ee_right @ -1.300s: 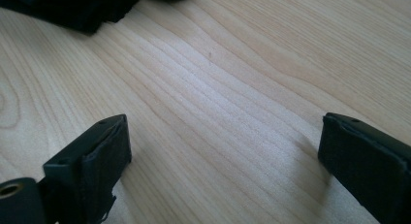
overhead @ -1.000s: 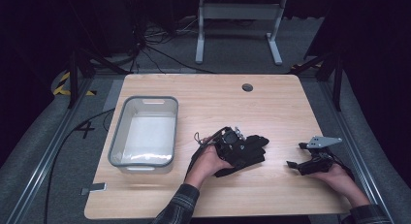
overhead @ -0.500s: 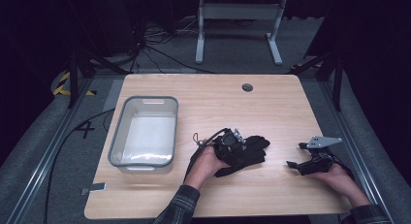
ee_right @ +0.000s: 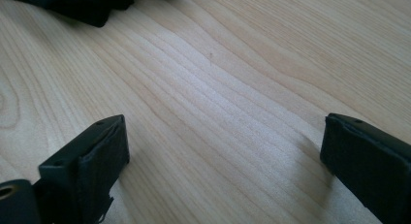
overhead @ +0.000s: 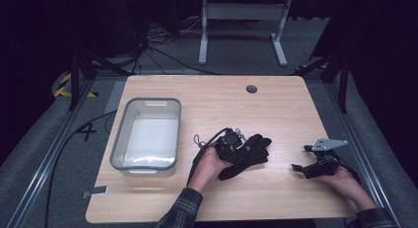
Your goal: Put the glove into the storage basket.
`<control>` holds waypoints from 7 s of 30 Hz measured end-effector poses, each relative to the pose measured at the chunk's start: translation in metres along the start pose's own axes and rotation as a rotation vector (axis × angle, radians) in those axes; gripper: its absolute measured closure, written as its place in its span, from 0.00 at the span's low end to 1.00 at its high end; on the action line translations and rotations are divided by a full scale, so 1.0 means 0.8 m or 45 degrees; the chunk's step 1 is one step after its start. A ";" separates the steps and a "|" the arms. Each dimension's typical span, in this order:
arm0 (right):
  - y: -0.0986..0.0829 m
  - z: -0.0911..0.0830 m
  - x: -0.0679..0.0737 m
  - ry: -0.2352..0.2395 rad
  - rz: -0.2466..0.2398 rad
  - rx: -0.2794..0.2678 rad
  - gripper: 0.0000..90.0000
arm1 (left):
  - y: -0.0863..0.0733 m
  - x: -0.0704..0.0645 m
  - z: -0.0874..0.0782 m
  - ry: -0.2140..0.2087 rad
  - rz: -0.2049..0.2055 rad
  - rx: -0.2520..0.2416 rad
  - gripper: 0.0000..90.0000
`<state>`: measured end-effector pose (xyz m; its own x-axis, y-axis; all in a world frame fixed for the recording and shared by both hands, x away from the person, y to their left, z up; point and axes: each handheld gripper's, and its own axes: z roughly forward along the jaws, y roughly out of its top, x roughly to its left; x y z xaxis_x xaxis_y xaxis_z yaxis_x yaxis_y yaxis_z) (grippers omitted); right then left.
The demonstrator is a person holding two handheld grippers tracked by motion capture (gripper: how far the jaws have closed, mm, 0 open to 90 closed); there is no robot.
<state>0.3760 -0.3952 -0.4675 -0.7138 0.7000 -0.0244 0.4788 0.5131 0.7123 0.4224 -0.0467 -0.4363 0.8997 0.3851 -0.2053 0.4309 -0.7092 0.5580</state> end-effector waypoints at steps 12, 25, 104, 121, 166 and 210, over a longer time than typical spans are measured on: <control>0.000 0.000 0.000 0.001 0.000 0.001 0.04 | 0.007 -0.006 -0.030 0.025 -0.065 -0.075 0.75; 0.000 0.000 0.000 0.000 -0.001 0.001 0.04 | 0.016 -0.004 -0.062 0.041 -0.104 -0.107 0.74; 0.002 0.003 0.001 0.003 -0.010 0.012 0.00 | -0.139 0.084 -0.256 0.506 -0.559 -0.322 0.74; 0.002 0.003 0.001 0.003 -0.010 0.012 0.00 | -0.178 0.111 -0.251 0.574 -0.642 -0.265 0.74; 0.002 0.003 0.000 0.003 -0.010 0.012 0.00 | -0.208 0.141 -0.227 0.693 -0.728 -0.195 0.33; 0.002 0.003 0.001 0.008 -0.015 0.012 0.00 | -0.056 0.053 -0.157 0.324 -0.350 -0.355 0.21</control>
<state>0.3776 -0.3927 -0.4681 -0.7224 0.6909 -0.0286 0.4751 0.5260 0.7054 0.4324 0.0759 -0.3687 0.6940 0.6939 -0.1920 0.5849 -0.3879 0.7124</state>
